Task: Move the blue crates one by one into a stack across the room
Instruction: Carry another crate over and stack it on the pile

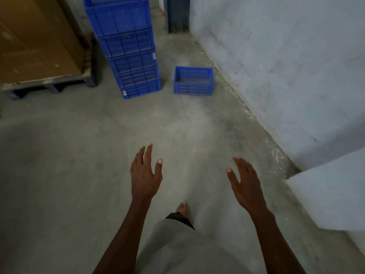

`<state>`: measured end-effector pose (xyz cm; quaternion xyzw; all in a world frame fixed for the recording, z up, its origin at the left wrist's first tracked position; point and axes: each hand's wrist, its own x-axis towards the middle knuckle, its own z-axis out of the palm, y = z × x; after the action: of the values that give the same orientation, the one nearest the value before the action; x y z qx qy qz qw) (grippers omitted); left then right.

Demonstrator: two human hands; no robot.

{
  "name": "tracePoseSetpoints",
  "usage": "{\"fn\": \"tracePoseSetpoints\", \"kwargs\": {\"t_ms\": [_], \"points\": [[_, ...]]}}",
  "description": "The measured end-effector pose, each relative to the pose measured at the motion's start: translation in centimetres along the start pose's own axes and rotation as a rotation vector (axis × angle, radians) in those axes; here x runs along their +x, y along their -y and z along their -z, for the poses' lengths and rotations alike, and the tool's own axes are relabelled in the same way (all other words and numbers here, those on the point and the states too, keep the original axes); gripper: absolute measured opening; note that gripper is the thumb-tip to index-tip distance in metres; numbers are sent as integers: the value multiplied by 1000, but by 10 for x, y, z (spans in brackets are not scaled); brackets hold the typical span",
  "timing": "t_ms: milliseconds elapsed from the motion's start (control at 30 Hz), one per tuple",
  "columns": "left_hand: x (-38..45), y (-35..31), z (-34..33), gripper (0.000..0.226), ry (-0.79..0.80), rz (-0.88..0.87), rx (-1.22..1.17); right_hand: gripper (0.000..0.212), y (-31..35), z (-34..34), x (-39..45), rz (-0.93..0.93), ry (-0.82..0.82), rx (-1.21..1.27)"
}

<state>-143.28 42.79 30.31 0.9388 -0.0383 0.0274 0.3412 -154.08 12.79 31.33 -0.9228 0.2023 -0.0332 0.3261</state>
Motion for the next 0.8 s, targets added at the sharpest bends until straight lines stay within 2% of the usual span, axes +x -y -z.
{"fn": "tracePoseSetpoints", "kwargs": {"t_ms": [167,300,533,800], "points": [[131,-37,-30,64,72,-53,10,68,18,3,109,-86,-4,32],[234,-64,-43,61,83,-120,3,64,35,-6,204,-78,15,24],[418,-67,-76,62,33,-57,80,66,58,-29,422,-22,43,-7],[578,-82,-110,62,-18,32,101,82,109,-41,646,93,116,-89]]}}
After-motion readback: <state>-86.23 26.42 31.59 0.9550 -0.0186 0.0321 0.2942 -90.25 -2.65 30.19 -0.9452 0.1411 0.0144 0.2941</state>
